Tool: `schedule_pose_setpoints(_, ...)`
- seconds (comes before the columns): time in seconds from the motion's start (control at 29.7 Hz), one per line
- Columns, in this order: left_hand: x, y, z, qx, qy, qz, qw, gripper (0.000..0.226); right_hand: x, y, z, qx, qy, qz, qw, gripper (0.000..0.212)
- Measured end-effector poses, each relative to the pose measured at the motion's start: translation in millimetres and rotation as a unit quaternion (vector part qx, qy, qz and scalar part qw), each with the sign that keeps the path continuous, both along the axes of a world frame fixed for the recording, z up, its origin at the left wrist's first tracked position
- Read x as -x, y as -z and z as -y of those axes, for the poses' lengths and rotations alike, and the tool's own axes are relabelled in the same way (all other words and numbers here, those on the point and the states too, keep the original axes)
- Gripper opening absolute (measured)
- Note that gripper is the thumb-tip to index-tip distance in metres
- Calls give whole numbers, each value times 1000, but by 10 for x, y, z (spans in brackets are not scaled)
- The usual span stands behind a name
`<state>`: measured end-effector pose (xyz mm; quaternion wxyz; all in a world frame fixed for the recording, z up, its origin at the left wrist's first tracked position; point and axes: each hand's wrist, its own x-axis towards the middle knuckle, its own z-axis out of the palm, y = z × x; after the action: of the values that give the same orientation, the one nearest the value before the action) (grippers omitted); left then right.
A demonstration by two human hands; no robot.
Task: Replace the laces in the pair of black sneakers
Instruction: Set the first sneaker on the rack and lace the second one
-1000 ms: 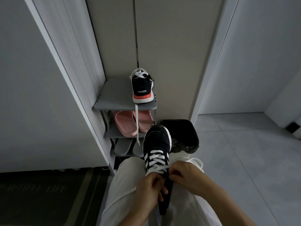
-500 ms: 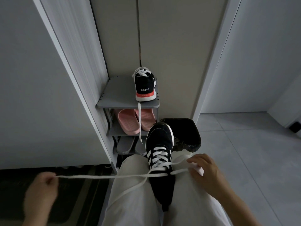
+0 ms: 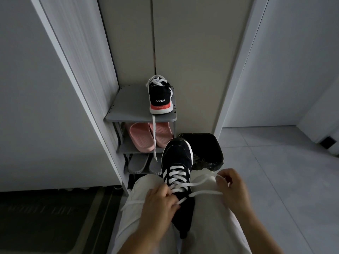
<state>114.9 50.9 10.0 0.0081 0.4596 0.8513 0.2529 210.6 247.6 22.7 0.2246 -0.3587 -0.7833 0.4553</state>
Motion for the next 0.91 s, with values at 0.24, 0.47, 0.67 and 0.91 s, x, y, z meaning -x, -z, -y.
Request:
schedule_pose_setpoints(0.24,427,-264,913,-75,-123,488,861,30,-97,16,357,28,-33,-80,996,11)
schedule_pose_setpoints(0.47,849,-250,1468,157,-310,256,902,12,-87,151,369,-88,-74,28,993,30)
schedule_pose_setpoints(0.67,312,-195,582,1,-94,77,993,21,80,-14,438,-146,-125,27,981,20)
schedule_pose_setpoints(0.91,107,-56,161,95,-55,-51,993,43,75,-108,502,-167,-161,35,972,6)
